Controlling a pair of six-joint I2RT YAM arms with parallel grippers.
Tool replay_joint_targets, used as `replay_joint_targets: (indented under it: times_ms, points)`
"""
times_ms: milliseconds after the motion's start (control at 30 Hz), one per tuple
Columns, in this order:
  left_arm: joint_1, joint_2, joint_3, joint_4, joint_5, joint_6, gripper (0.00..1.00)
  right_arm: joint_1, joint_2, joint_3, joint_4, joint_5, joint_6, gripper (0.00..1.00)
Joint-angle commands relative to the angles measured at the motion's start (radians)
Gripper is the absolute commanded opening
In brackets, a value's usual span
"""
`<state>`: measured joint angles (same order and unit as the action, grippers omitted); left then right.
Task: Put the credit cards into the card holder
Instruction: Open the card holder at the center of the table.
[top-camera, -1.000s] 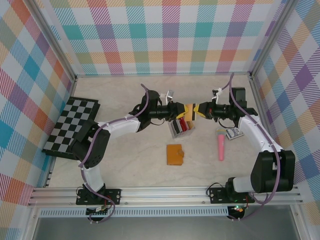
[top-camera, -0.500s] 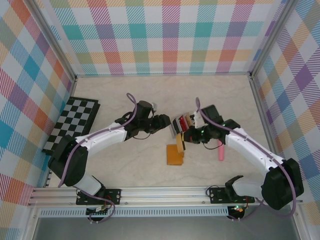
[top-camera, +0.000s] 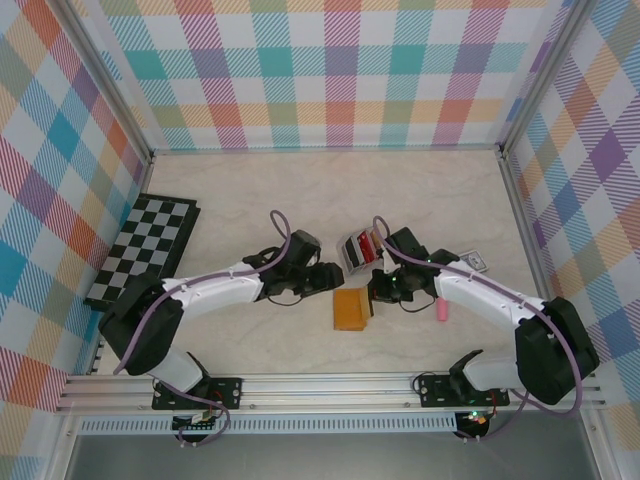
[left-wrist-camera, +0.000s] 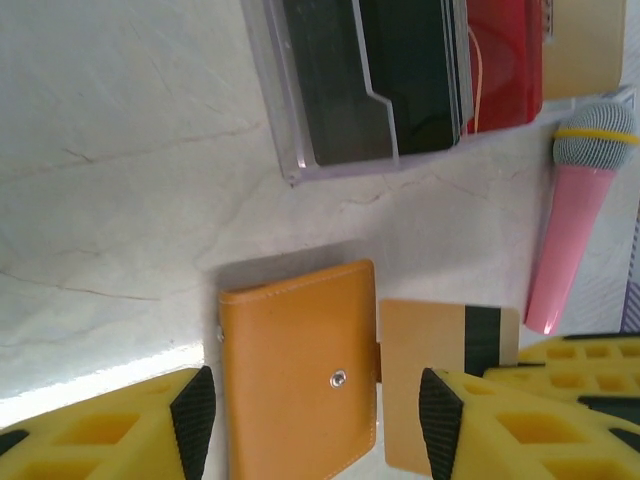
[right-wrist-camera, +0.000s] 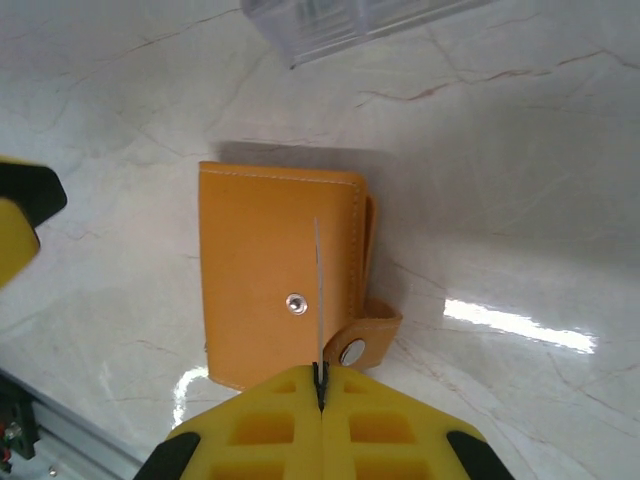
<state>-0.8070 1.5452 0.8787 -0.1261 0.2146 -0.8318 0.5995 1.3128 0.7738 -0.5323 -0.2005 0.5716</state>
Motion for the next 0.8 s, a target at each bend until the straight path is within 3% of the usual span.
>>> replay_joint_targets:
  times_ms: [0, 300, 767]
  points:
    - [-0.024, 0.034, -0.003, 0.014, -0.017, 0.013, 0.57, 0.003, -0.008, -0.011, -0.043, 0.065, 0.001, 0.03]
    - [-0.04, 0.106, 0.017, 0.016, 0.027, 0.025, 0.46, 0.0, -0.023, -0.049, 0.015, 0.028, 0.03, 0.03]
    - [-0.076, 0.165, 0.016, 0.113, 0.088, 0.02, 0.49, -0.053, -0.069, -0.095, 0.128, -0.116, 0.065, 0.03]
